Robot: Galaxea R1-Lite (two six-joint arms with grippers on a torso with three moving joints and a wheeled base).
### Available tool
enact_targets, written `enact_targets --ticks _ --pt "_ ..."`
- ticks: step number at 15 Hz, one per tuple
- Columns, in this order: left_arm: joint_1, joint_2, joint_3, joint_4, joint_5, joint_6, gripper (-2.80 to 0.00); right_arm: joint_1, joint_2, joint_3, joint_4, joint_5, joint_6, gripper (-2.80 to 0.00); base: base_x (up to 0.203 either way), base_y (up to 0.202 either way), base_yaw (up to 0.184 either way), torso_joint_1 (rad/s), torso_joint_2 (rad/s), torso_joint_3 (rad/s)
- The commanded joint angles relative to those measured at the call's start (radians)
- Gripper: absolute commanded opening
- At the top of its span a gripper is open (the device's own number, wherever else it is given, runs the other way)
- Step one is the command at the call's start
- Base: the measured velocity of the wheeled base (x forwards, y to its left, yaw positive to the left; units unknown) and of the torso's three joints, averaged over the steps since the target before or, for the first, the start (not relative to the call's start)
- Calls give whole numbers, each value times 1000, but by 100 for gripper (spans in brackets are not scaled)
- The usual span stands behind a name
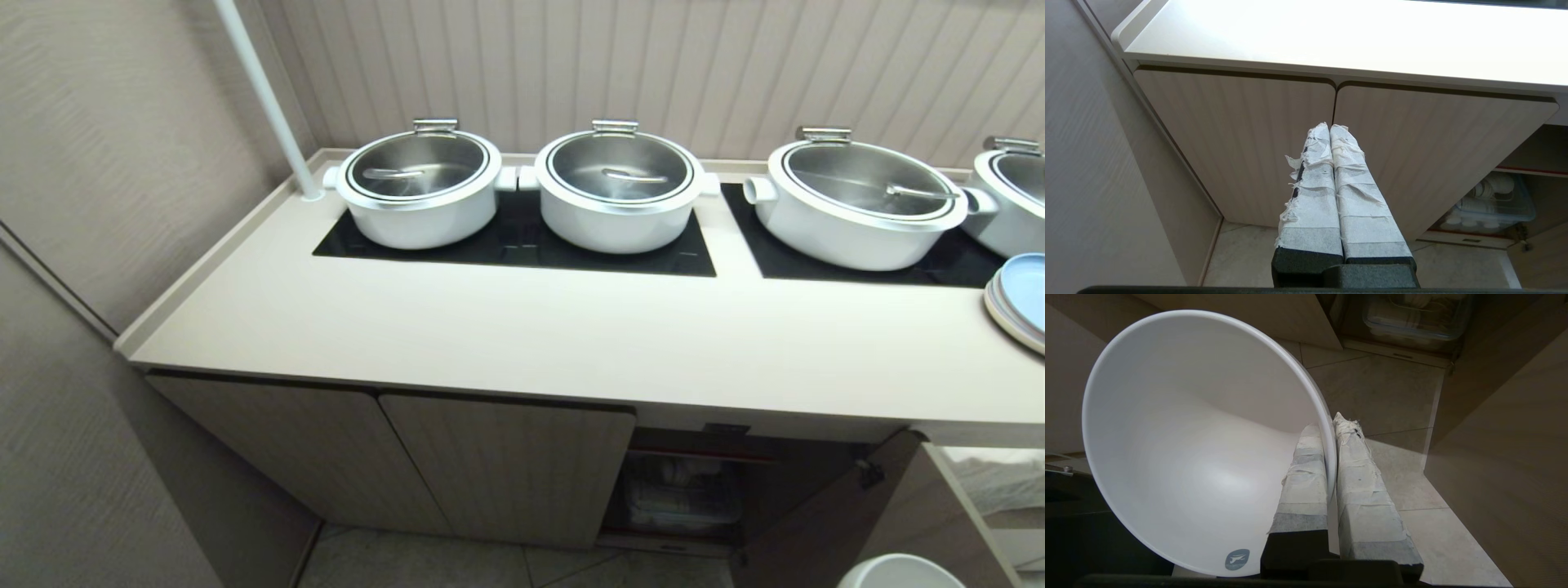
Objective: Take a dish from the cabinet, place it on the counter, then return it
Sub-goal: Place it on the table
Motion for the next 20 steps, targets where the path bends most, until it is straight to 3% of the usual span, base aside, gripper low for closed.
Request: enact_targets --ticks 1,10,16,20 --pt "0 0 -1 0 1 0 -280 2 6 -1 3 1 0 -280 0 0 0 0 0 0" --pt "0 0 0 0 1 0 -280 5 -1 -14 42 0 7 -280 0 0 0 0 0 0" --pt "0 0 1 0 1 0 -280 5 35 -148 176 0 10 -280 0 0 0 0 0 0" --pt "0 0 -1 0 1 0 -280 5 114 -226 190 -1 12 -280 0 0 0 0 0 0"
